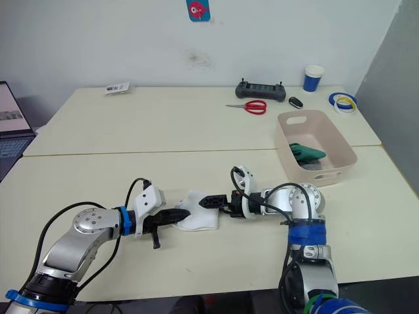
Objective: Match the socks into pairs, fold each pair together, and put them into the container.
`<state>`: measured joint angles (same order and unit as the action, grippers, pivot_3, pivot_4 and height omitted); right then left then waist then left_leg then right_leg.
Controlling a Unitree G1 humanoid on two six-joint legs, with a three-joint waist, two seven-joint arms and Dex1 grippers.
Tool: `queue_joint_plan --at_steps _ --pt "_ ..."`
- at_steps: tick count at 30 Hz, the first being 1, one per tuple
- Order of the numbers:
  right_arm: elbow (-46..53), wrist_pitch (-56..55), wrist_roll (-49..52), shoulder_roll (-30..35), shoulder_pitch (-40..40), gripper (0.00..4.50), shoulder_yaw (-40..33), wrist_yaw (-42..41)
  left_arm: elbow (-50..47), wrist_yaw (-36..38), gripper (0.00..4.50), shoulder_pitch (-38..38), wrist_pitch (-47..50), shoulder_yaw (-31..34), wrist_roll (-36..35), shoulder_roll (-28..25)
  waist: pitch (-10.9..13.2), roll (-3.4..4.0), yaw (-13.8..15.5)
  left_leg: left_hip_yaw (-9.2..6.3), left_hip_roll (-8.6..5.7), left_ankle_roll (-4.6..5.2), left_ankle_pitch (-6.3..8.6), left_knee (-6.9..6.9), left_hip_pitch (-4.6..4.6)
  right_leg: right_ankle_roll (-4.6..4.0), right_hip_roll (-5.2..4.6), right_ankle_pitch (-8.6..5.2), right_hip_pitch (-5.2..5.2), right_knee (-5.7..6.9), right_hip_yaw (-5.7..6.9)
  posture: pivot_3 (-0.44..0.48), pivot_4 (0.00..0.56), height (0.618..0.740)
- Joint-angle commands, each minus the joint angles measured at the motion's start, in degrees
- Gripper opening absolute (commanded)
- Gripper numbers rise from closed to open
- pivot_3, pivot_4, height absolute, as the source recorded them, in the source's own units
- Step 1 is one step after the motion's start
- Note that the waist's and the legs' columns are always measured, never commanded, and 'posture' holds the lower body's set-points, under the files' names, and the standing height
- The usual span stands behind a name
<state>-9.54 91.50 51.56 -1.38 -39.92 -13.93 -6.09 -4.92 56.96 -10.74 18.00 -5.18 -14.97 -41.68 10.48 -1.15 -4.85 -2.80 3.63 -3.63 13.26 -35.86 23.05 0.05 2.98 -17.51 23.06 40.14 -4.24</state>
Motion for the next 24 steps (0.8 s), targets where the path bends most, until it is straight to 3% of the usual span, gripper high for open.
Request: queue_joint_plan --at_steps 1,4,13,19,22,24 --pt "-1.21 1.0 -0.23 -1.72 0.21 4.31 1.72 -0.34 1.49 -0.27 0.02 0.33 0.47 -0.69 1.73 -0.37 0.0 0.0 0.0 0.0 0.0 0.0 0.0 0.0 0.0 0.0 0.0 0.0 0.0 0.0 0.0 0.0 0.15 0.74" --pt "-1.41 1.0 -0.68 -2.45 -0.11 3.52 1.29 -0.79 1.56 -0.14 0.0 0.31 0.51 -0.61 1.72 -0.62 0.0 0.0 0.0 0.01 0.0 0.0 0.0 0.0 0.0 0.0 0.0 0.0 0.0 0.01 0.0 0.0 0.15 0.74" --pt "-0.44 0.43 -3.26 -2.56 -0.81 0.22 0.25 -3.12 0.41 0.04 0.0 0.44 1.15 0.3 0.22 -0.33 0.0 0.01 0.06 0.03 -0.02 0.0 0.0 0.01 0.04 0.0 0.0 0.0 0.05 0.01 0.0 0.0 0.15 0.74" --pt "1.02 -0.57 -4.37 -0.88 -0.02 0.07 1.55 -5.26 -6.1 1.3 0.0 0.61 5.58 4.96 -7.77 -0.36 0.02 0.01 0.06 0.0 -0.01 0.0 0.0 0.01 0.18 0.0 0.0 0.0 0.15 -0.01 0.03 0.0 0.15 0.74" --pt "2.64 0.02 -4.19 1.4 -0.19 0.0 1.56 -7.02 -10.57 3.53 0.6 0.92 9.31 8.4 -12.87 -2.6 0.03 0.0 0.08 -0.06 -0.01 0.0 0.0 0.0 0.34 0.0 0.0 0.0 0.2 -0.1 0.08 0.0 0.15 0.74" --pt "3.93 0.78 -3.31 3.58 -0.47 0.0 1.3 -8.16 -13.04 4.91 1.24 1.08 12.39 10.31 -16.07 -4.58 0.04 0.0 0.08 -0.09 -0.02 0.0 0.0 0.0 0.39 0.01 0.0 0.0 0.22 -0.14 0.09 0.0 0.15 0.74"
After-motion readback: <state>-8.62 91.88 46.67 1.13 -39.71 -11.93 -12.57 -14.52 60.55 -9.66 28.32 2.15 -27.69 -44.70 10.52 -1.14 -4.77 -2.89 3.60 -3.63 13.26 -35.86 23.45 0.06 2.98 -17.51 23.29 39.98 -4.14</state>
